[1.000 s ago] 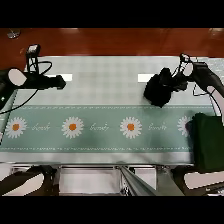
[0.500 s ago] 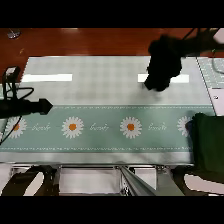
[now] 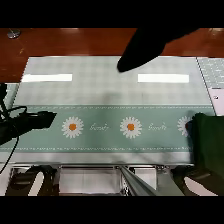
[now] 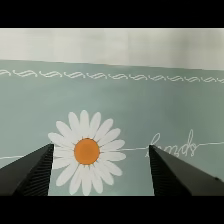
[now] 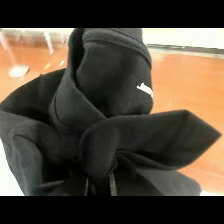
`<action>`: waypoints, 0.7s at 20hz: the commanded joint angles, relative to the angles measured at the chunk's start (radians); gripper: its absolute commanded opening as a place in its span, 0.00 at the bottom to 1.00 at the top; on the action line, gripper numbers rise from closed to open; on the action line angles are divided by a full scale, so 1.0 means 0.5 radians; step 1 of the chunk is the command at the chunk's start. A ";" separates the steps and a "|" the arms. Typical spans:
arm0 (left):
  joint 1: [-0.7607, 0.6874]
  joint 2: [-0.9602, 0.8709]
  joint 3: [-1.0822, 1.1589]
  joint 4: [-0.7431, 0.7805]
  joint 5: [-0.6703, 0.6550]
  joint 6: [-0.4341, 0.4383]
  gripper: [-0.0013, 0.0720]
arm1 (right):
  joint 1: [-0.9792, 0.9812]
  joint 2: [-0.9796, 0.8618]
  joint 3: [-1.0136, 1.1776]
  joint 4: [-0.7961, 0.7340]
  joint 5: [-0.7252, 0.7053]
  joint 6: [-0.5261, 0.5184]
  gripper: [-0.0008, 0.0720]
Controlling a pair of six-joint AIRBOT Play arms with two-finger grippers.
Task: Fold the shirts.
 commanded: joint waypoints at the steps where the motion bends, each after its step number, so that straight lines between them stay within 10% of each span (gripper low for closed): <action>1: 0.002 0.023 -0.017 -0.031 0.002 -0.009 0.98 | 0.213 0.072 -0.066 -0.034 0.406 -0.028 0.05; 13: 0.001 -0.069 -0.018 -0.034 0.003 -0.008 0.98 | 1.087 -0.649 -1.364 0.461 -0.541 0.259 0.06; 14: 0.001 -0.101 -0.018 -0.037 0.008 -0.008 0.98 | 1.122 -0.760 -1.363 0.584 -0.586 0.236 0.23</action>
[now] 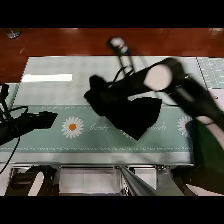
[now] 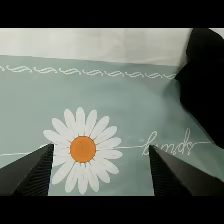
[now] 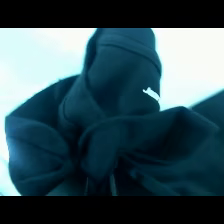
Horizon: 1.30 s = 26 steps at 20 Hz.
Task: Fold the shirts.
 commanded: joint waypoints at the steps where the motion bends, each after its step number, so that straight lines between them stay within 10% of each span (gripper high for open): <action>1: 0.001 -0.090 -0.002 -0.008 0.020 0.000 0.98 | 0.168 -0.376 -0.091 0.431 -0.223 -0.055 0.77; 6: 0.020 -0.298 0.023 -0.008 -0.034 -0.003 0.98 | -0.233 -0.298 0.137 0.400 0.323 -0.179 0.86; 10: 0.054 -0.569 -0.118 -0.157 -0.163 -0.087 0.98 | -1.018 0.179 0.098 -0.211 0.668 -0.056 0.86; 15: 0.051 -1.007 -0.431 -0.721 -0.106 0.237 0.98 | -1.782 0.797 -0.806 -0.054 0.500 -0.034 0.86; 22: -0.228 -1.431 -0.424 -1.415 0.428 0.549 0.97 | -1.682 1.048 -1.782 0.439 0.134 -0.097 0.86; 23: -0.248 -1.456 -0.398 -1.447 0.465 0.549 0.82 | -1.626 1.044 -1.807 0.457 0.095 -0.091 0.86; 24: -0.252 -1.464 -0.362 -1.453 0.468 0.581 0.23 | -1.567 1.033 -1.811 0.462 0.056 -0.079 0.86; 26: -0.247 -1.464 -0.256 -1.454 0.391 0.684 0.05 | -1.491 0.974 -1.811 0.446 -0.011 -0.044 0.86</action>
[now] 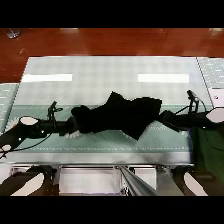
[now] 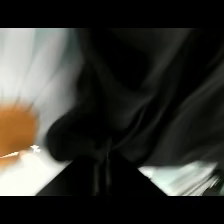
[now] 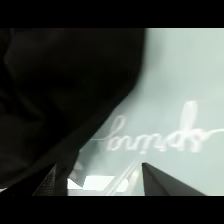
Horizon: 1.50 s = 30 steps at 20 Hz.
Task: Fold the shirts.
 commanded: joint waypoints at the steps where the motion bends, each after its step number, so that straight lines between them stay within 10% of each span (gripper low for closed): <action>1: -0.037 -0.052 0.141 -0.121 -0.042 0.128 0.05 | 0.106 -0.080 -0.095 0.037 -0.171 0.065 0.86; 11: -0.037 -0.047 0.314 -0.121 -0.145 0.128 0.05 | 0.211 -0.906 0.256 0.529 -0.404 -0.153 0.85; 12: -0.037 -0.046 0.315 -0.121 -0.145 0.128 0.05 | 0.248 -0.965 0.331 0.537 -0.388 -0.167 0.70; 14: -0.035 -0.040 0.347 -0.120 -0.149 0.137 0.05 | 0.271 -1.003 0.520 0.535 -0.328 -0.262 0.05; 25: 0.225 0.243 2.218 -0.117 -0.318 0.179 0.05 | 0.146 -0.974 3.068 0.040 0.570 -0.112 0.05; 30: 0.359 0.394 2.878 0.079 -0.396 0.091 0.05 | 0.146 -0.507 3.272 -0.108 0.726 -0.186 0.05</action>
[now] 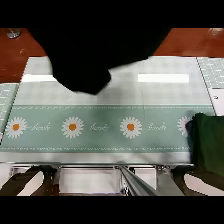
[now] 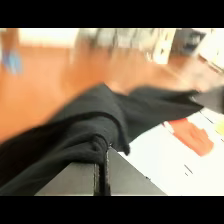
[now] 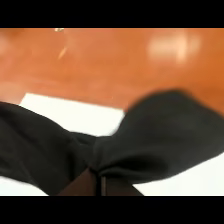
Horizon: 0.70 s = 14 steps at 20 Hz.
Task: Fold the shirts.
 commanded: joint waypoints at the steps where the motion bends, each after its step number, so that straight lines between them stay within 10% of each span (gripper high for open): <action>1: 0.097 0.135 0.426 0.236 -0.067 -0.118 0.05 | -0.002 0.324 0.182 -0.158 0.233 -0.066 0.05; 14: 0.140 0.558 0.206 0.521 -0.958 -0.430 0.05 | -0.002 1.122 -0.757 -0.272 0.555 0.004 0.05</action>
